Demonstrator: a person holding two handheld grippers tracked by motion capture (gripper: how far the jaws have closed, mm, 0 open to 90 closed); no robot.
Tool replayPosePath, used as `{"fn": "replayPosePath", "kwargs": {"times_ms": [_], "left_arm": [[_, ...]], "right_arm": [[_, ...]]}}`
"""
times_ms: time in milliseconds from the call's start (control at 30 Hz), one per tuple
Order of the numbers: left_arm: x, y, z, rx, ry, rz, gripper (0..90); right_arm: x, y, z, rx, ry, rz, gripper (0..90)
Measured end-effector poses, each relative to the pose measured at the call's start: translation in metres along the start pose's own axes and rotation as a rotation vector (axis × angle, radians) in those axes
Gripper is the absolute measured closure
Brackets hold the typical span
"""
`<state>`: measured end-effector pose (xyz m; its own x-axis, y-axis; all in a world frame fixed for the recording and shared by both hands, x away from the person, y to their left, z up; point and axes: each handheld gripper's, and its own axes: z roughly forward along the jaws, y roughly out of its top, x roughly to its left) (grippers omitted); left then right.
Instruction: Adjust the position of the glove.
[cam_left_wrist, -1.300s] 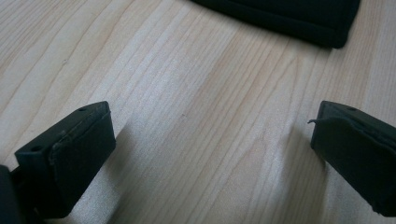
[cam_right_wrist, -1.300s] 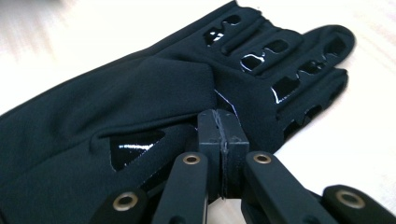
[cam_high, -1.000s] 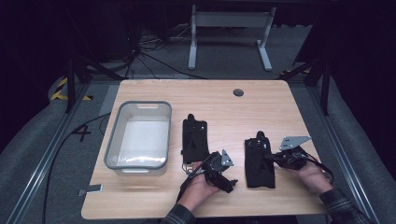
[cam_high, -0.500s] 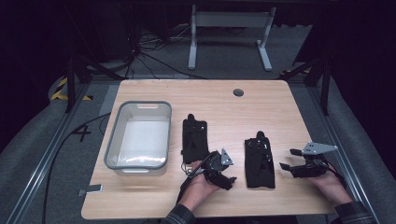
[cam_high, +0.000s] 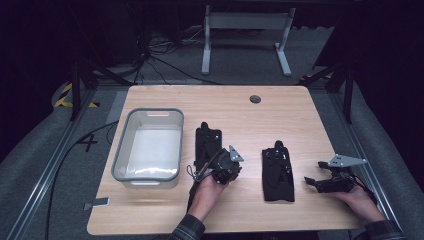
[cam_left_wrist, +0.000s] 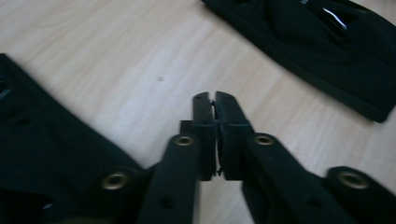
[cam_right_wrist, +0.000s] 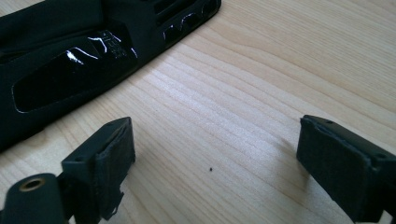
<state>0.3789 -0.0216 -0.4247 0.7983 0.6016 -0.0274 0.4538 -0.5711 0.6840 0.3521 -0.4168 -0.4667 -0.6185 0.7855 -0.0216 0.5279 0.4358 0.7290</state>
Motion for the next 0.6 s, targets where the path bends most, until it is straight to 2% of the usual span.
{"fn": "replayPosePath", "kwargs": {"times_ms": [33,100,133,200,233,367,500,600], "left_arm": [[0.0,0.0,0.0,0.0,0.0,0.0,89.8],[0.009,0.004,-0.001,0.0,0.028,-0.023,89.8],[0.014,0.007,-0.001,-0.003,0.054,-0.034,89.9],[0.022,0.01,-0.001,-0.009,0.078,-0.051,89.8],[0.029,0.013,-0.001,-0.003,0.111,-0.064,89.9],[0.048,0.015,0.002,-0.003,0.152,-0.115,89.9],[0.061,0.013,0.008,0.003,0.174,-0.171,89.9],[0.068,0.011,0.014,0.024,0.206,-0.191,89.9]], "right_arm": [[0.0,0.0,0.0,0.0,0.0,0.0,11.5],[0.0,0.0,0.0,0.0,0.0,0.0,11.5],[0.0,0.0,0.0,0.0,-0.001,0.0,11.5],[0.0,0.0,0.0,0.0,-0.002,-0.003,11.5],[0.0,0.0,0.0,0.0,-0.003,-0.003,11.5],[0.0,0.0,0.0,0.001,-0.001,-0.004,11.4],[0.0,0.0,0.0,0.001,0.0,-0.004,11.4],[0.0,0.0,0.0,0.001,0.0,-0.004,11.2]]}}
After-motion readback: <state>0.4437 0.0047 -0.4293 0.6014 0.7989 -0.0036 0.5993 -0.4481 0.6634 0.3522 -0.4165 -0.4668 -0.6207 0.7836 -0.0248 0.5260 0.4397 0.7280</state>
